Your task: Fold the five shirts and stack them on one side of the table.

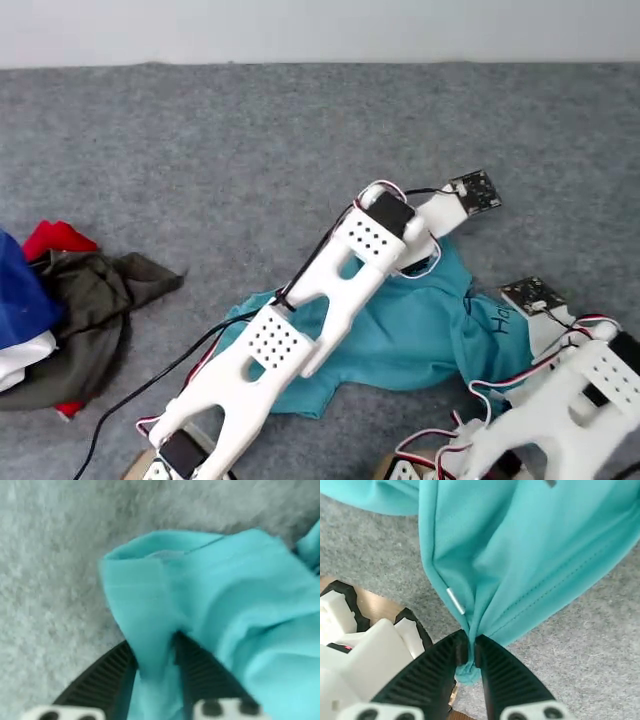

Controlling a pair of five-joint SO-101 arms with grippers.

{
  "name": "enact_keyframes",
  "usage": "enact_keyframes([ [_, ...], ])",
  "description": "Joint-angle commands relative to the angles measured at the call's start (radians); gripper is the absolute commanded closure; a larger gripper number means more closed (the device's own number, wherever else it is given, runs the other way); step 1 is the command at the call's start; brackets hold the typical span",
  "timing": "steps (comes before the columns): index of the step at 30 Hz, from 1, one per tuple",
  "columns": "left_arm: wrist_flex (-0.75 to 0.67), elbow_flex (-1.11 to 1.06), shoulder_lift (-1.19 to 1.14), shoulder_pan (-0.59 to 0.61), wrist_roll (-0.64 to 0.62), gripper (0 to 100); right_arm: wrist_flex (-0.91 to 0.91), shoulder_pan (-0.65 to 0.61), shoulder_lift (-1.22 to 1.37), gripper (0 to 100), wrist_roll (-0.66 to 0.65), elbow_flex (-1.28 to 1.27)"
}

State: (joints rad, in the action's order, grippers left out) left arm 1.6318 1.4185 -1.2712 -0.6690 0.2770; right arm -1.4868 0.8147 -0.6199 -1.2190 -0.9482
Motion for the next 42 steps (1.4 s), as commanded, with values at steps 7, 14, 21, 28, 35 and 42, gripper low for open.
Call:
enact_keyframes([
  [7, 0.126, 0.254, 0.057, 0.071, -0.003, 99, -0.012, 0.004, -0.038, 99.0, 0.012, 0.041],
  [14, 0.124, 0.248, 0.295, 0.195, -0.006, 99, -0.062, -0.004, -0.038, 99.0, 0.066, 0.218],
  [21, 0.124, 0.248, 0.559, 0.226, -0.006, 99, -0.208, -0.13, -0.038, 99.0, 0.19, 0.617],
  [28, 0.124, 0.249, 0.793, 0.229, -0.002, 99, -0.269, -0.351, -0.031, 99.0, 0.341, 1.02],
  [35, 0.12, 0.249, 0.994, 0.264, 0.002, 99, -0.255, -0.423, -0.027, 99.0, 0.413, 1.238],
  [42, 0.121, 0.248, 1.143, 0.434, 0.002, 99, -0.166, -0.418, -0.038, 99.0, 0.417, 1.267],
])
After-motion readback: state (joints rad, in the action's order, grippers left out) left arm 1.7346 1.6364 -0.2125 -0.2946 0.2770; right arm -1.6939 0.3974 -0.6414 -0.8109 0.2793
